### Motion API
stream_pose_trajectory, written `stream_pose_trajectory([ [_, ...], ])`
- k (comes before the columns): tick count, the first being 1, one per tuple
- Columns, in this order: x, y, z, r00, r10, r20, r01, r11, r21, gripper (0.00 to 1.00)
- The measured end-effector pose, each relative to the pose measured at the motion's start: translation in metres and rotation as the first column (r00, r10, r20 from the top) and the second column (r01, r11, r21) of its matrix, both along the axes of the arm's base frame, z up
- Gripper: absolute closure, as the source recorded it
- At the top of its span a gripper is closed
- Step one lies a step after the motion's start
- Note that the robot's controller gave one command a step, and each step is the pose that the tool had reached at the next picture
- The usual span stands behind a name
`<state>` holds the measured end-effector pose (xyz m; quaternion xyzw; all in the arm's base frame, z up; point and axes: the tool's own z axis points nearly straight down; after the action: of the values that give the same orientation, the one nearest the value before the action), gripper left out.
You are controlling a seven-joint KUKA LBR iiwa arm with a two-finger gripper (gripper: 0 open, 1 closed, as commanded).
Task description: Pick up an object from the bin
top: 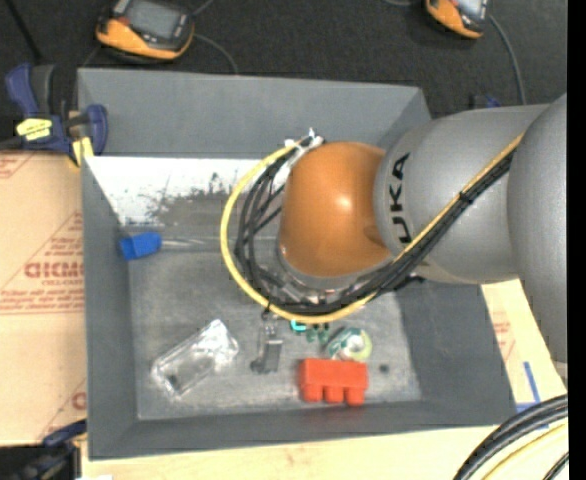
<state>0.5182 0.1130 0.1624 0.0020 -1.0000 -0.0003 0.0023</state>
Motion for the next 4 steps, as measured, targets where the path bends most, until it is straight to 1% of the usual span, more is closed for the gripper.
stream_pose_trajectory([
  [1, -0.0416, 0.0741, -0.0656, 0.997, 0.08, 0.009, -0.08, 0.997, 0.004, 0.0],
  [2, -0.0385, 0.0707, -0.0621, 0.997, 0.07, 0.013, -0.07, 0.998, 0.003, 1.0],
  [3, -0.0402, 0.0701, -0.0635, 0.998, 0.068, 0.008, -0.068, 0.998, 0.002, 0.0],
  [4, -0.0383, 0.0701, -0.0621, 0.998, 0.065, 0.013, -0.065, 0.998, 0.003, 1.0],
])
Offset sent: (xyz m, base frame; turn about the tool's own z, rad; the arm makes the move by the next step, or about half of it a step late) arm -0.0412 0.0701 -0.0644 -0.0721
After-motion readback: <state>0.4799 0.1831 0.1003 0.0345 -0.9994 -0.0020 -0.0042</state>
